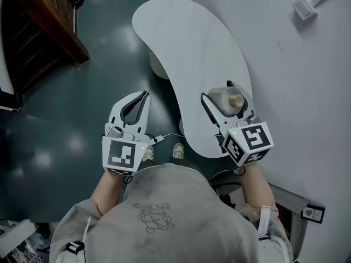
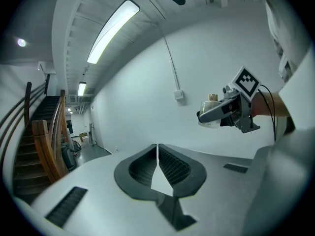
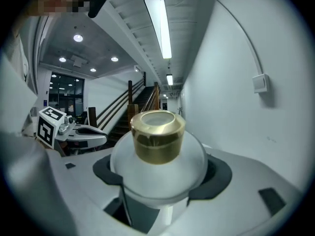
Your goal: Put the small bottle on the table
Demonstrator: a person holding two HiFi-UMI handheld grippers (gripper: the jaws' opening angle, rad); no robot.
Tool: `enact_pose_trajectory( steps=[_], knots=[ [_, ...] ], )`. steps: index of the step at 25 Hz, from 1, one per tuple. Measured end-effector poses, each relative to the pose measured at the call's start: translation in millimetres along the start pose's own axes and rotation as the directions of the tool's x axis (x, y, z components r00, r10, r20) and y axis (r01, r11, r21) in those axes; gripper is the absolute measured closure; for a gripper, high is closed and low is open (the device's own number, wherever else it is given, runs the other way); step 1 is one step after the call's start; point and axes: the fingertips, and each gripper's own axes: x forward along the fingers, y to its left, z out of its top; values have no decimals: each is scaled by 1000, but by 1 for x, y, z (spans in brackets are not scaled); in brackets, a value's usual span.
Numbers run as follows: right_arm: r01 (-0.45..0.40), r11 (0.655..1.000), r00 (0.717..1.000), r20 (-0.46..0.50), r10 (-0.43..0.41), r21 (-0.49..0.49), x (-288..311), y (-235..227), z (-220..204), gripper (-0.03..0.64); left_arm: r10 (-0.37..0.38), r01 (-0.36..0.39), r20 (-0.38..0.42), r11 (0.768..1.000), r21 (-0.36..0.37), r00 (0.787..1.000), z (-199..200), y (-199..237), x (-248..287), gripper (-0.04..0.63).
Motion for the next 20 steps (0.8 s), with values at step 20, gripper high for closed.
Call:
enact_pose_trajectory(
  steps=[20],
  knots=[
    [19, 1000, 996, -90, -18, 5, 159, -97, -63, 290, 41, -41, 17, 999, 3, 999, -45, 35, 148, 571]
  ],
)
